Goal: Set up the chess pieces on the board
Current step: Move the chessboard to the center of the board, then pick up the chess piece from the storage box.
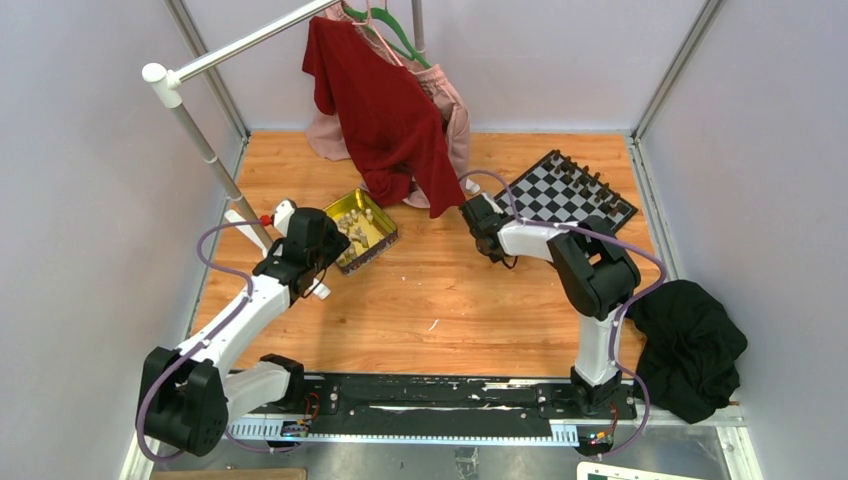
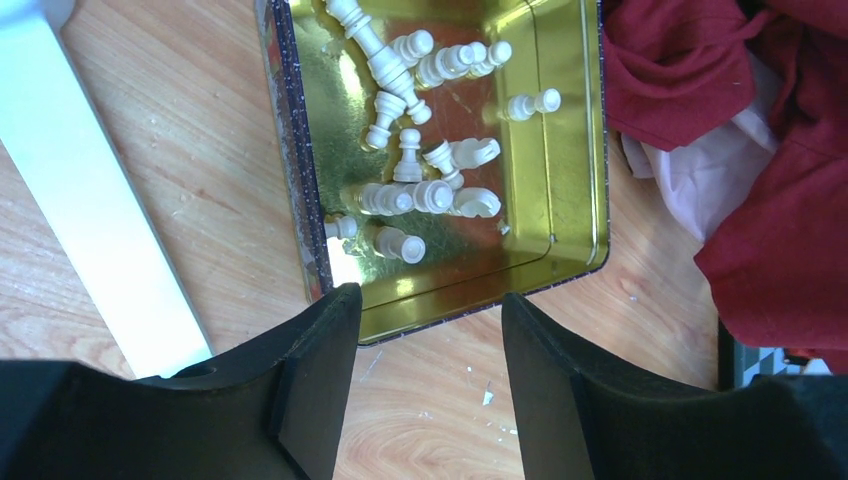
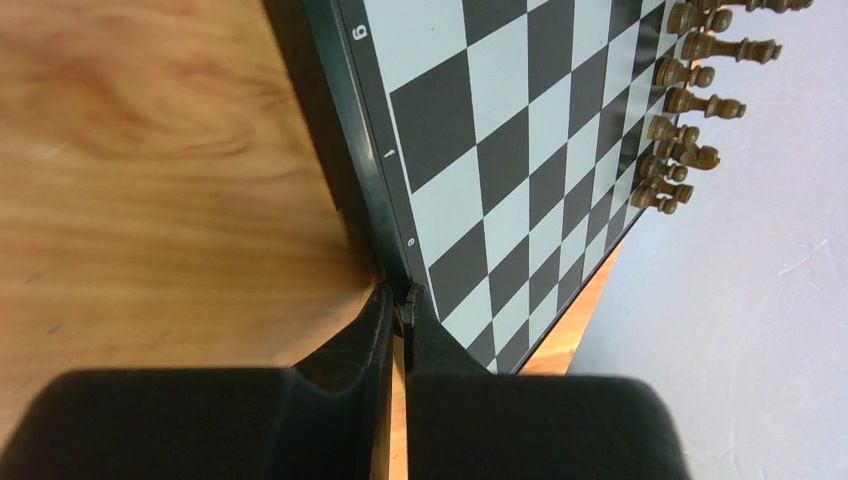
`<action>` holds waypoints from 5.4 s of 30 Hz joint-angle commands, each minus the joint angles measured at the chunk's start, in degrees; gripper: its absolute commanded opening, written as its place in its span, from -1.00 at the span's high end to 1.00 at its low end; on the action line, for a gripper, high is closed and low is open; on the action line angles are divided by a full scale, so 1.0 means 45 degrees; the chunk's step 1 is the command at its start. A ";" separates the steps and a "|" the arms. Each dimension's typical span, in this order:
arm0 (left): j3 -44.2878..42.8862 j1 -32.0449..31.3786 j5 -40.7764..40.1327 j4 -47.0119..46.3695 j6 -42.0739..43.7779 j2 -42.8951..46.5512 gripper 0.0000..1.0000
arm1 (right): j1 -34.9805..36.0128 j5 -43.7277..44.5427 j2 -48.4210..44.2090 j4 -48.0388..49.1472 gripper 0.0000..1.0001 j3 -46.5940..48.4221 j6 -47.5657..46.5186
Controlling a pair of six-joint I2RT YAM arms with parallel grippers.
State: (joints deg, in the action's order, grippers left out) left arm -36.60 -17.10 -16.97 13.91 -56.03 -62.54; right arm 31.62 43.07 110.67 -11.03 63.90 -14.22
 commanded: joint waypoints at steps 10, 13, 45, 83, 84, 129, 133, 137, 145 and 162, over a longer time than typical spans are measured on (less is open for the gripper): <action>-0.0121 -0.0086 -0.0616 0.0799 0.0219 0.1174 -0.18 | 0.3929 -0.0059 -0.0267 -0.3228 1.00 -0.0390 0.2839; -0.0114 -0.0086 -0.0715 0.0975 0.0258 0.1427 -0.18 | 0.4839 -0.0065 -0.0140 -0.3899 1.00 -0.0324 0.3602; -0.0338 -0.0086 -0.1024 0.1704 0.1145 0.1796 -0.17 | 1.1001 0.1374 0.3273 -0.8136 0.77 0.4765 0.6973; -0.2217 0.0145 -0.3425 0.1842 0.3730 -0.0167 -0.57 | 0.5878 -0.6343 -0.0246 -0.3919 0.18 0.8785 0.2533; -0.2018 0.0158 -0.3412 0.1751 0.3671 0.0068 -0.59 | 0.5659 -0.6741 0.0319 -0.3932 0.18 0.9426 0.2442; 0.1174 0.0160 -0.2904 0.0197 0.2671 0.3637 -0.61 | 0.3750 -1.2780 0.7361 -0.4349 0.20 1.5327 0.2181; 0.1282 0.0161 -0.2867 0.0115 0.2666 0.3611 -0.61 | 0.3680 -1.2789 0.7536 -0.4359 0.20 1.5461 0.2104; 0.1300 0.0156 -0.2864 0.0054 0.2647 0.3588 -0.61 | 0.3648 -1.2927 0.7735 -0.4366 0.20 1.5659 0.2105; 0.1432 0.0152 -0.2849 -0.0082 0.2589 0.3592 -0.60 | 0.3657 -1.3015 0.8074 -0.4380 0.48 1.6010 0.1950; 0.1593 0.0153 -0.2736 0.0516 0.2386 0.3982 -0.60 | 0.3707 -1.2445 0.5277 -0.3019 1.00 1.2333 0.1772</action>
State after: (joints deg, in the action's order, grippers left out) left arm -29.93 -16.62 -28.58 15.64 -44.91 -45.36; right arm 48.71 -14.24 139.46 -26.65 123.04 -5.61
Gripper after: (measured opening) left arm 0.803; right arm 0.163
